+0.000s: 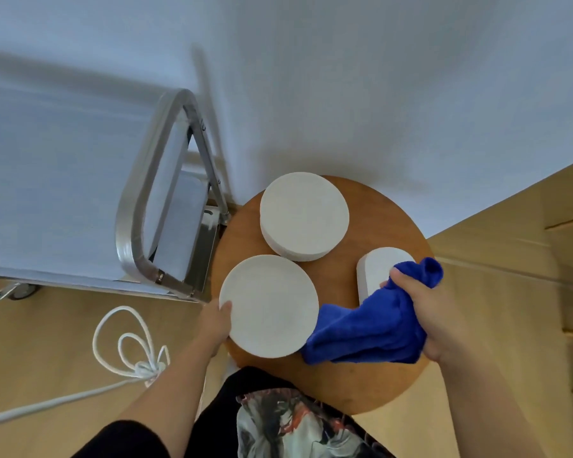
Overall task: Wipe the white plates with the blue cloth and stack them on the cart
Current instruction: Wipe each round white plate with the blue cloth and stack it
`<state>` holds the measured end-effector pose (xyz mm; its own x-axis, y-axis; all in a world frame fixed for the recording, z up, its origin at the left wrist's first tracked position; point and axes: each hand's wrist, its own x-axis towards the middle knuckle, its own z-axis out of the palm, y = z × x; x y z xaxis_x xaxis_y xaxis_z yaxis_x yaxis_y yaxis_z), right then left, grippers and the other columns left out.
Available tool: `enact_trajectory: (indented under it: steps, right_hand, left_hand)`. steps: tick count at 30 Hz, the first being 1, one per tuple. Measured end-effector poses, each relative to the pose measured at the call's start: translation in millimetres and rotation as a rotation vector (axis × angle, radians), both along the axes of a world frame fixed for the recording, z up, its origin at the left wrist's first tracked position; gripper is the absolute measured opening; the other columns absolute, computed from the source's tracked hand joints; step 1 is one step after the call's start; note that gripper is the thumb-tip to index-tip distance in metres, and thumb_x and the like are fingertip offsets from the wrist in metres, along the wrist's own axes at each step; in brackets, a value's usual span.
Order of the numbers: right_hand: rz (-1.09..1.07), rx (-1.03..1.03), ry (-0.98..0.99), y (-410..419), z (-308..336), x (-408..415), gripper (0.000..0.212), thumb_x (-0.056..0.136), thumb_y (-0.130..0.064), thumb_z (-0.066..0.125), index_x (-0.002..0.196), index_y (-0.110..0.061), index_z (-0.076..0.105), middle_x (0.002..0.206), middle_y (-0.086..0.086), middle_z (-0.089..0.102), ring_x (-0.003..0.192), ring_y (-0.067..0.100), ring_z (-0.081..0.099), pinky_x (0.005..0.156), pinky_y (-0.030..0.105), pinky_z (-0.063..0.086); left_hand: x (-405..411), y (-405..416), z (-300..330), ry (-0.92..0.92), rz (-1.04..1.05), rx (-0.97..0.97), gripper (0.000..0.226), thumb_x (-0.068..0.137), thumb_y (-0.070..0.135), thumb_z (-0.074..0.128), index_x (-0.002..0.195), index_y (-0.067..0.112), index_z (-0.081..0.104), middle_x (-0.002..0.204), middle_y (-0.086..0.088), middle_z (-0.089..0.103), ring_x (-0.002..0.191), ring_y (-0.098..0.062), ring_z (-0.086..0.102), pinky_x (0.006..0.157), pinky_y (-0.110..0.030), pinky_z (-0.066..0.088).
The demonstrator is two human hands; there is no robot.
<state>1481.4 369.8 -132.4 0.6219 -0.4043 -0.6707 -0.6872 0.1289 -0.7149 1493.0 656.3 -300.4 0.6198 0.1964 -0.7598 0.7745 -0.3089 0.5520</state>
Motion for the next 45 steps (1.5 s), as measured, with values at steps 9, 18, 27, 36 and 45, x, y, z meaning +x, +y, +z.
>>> enact_trajectory:
  steps: [9, 18, 27, 36, 45]
  right_hand:
    - [0.110, 0.257, 0.100, -2, 36, 6, 0.024, 0.063, -0.034, 0.067, 0.061, -0.010, 0.070, 0.063, 0.006, 0.066, 0.052, 0.013, 0.064, 0.045, 0.022, 0.052]
    - [-0.060, 0.247, 0.162, -9, 16, 5, 0.025, 0.085, -0.029, 0.062, 0.078, -0.005, 0.064, 0.061, 0.007, 0.066, 0.054, 0.014, 0.067, 0.046, 0.023, 0.053]
    - [-0.208, 0.101, 0.141, -2, -14, 16, 0.029, 0.091, -0.033, 0.059, 0.088, -0.004, 0.062, 0.075, 0.010, 0.068, 0.074, 0.019, 0.067, 0.071, 0.031, 0.049]
    - [-0.091, -0.041, 0.124, 21, -33, 55, 0.027, 0.091, -0.035, 0.056, 0.074, -0.015, 0.062, 0.077, 0.009, 0.066, 0.078, 0.023, 0.064, 0.078, 0.041, 0.051]
    - [-0.105, -0.051, 0.110, 24, -40, 74, 0.025, 0.095, -0.029, 0.053, 0.077, -0.012, 0.059, 0.090, 0.016, 0.063, 0.094, 0.034, 0.063, 0.095, 0.050, 0.047]
  left_hand:
    - [3, -2, -49, 0.155, 0.131, 0.014, 0.037, 0.100, 0.023, 0.040, 0.132, 0.006, 0.046, 0.123, -0.020, 0.055, 0.109, -0.039, 0.054, 0.093, -0.055, 0.048]
    - [22, 7, -59, 0.318, 0.252, -0.062, 0.036, 0.095, 0.009, 0.044, 0.130, -0.002, 0.046, 0.126, -0.023, 0.053, 0.115, -0.039, 0.051, 0.099, -0.047, 0.045]
    - [107, -45, -13, -0.226, -0.118, 0.158, 0.040, 0.098, 0.048, 0.036, 0.089, 0.015, 0.057, 0.085, -0.003, 0.060, 0.089, -0.022, 0.060, 0.070, -0.032, 0.045]
    - [162, -62, -9, -0.143, -0.396, 0.275, 0.033, 0.095, 0.042, 0.050, 0.091, 0.012, 0.061, 0.078, -0.003, 0.062, 0.066, -0.013, 0.057, 0.050, -0.021, 0.038]
    - [166, -61, -13, -0.127, -0.273, 0.113, 0.018, 0.096, 0.026, 0.050, 0.091, 0.013, 0.061, 0.079, -0.005, 0.061, 0.067, -0.017, 0.058, 0.062, -0.029, 0.050]
